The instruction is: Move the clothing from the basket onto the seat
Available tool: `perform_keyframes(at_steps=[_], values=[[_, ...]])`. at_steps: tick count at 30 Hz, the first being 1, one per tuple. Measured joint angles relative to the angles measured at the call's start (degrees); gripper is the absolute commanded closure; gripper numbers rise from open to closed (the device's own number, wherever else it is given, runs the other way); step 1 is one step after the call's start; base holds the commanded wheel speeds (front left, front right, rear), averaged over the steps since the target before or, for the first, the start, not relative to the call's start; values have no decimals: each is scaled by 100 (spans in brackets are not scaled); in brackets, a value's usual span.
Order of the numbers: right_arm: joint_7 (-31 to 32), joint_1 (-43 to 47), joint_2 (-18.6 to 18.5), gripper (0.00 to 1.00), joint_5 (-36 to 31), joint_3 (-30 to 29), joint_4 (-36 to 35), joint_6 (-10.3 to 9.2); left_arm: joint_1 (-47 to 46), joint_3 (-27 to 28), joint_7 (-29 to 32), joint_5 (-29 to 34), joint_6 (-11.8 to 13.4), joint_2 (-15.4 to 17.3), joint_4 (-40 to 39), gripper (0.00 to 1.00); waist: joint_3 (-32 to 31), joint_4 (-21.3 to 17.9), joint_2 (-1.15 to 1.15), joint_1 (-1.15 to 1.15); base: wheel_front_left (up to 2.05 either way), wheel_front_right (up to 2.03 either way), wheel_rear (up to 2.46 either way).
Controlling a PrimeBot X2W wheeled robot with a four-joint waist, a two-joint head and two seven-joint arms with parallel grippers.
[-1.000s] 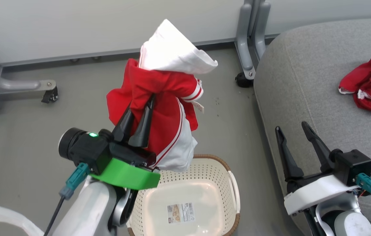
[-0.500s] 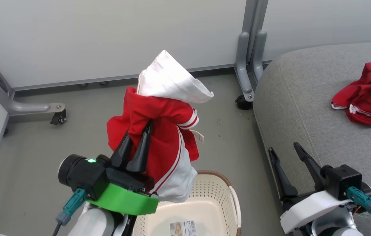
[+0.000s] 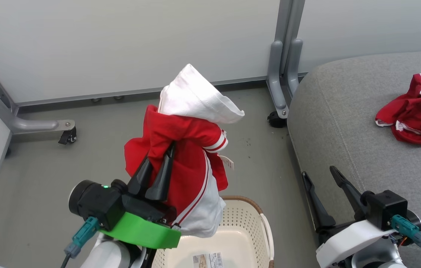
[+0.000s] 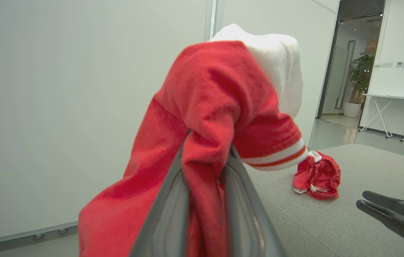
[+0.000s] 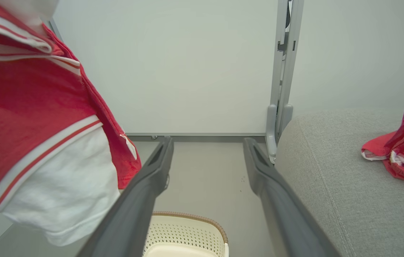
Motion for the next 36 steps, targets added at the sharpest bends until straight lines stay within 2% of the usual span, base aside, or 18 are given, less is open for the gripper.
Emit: perform_keyframes(at_steps=[5, 9, 15, 23, 31, 36], values=[[-2, -1, -1, 0, 10, 45, -1, 0, -1, -23, 10, -33, -2, 8, -2, 100, 15, -4, 0, 0, 0, 0, 0], [4, -46, -9, 0, 16, 358, -1, 0, -6, -47, 18, -34, -2, 18, -25, 100, 35, 5, 0, 0, 0, 0, 0], [77, -536, -328, 0, 260, 1324, 68, 0, -33, -115, 42, -34, -9, 22, -73, 100, 106, 47, 0, 0, 0, 0, 0], [-7, -1653, -687, 0, 867, 2665, 423, 0, -131, -256, 60, -31, -60, -32, -78, 100, 218, 190, 0, 0, 0, 0, 0], [-242, -2623, -771, 0, 1512, 3605, 1046, 0, -211, -408, 93, 5, -118, -87, -55, 100, 280, 339, 0, 0, 0, 0, 0], [-415, -3024, -725, 0, 1717, 3942, 1501, 0, -259, -495, 101, 7, -153, -118, -55, 100, 288, 404, 0, 0, 0, 0, 0]])
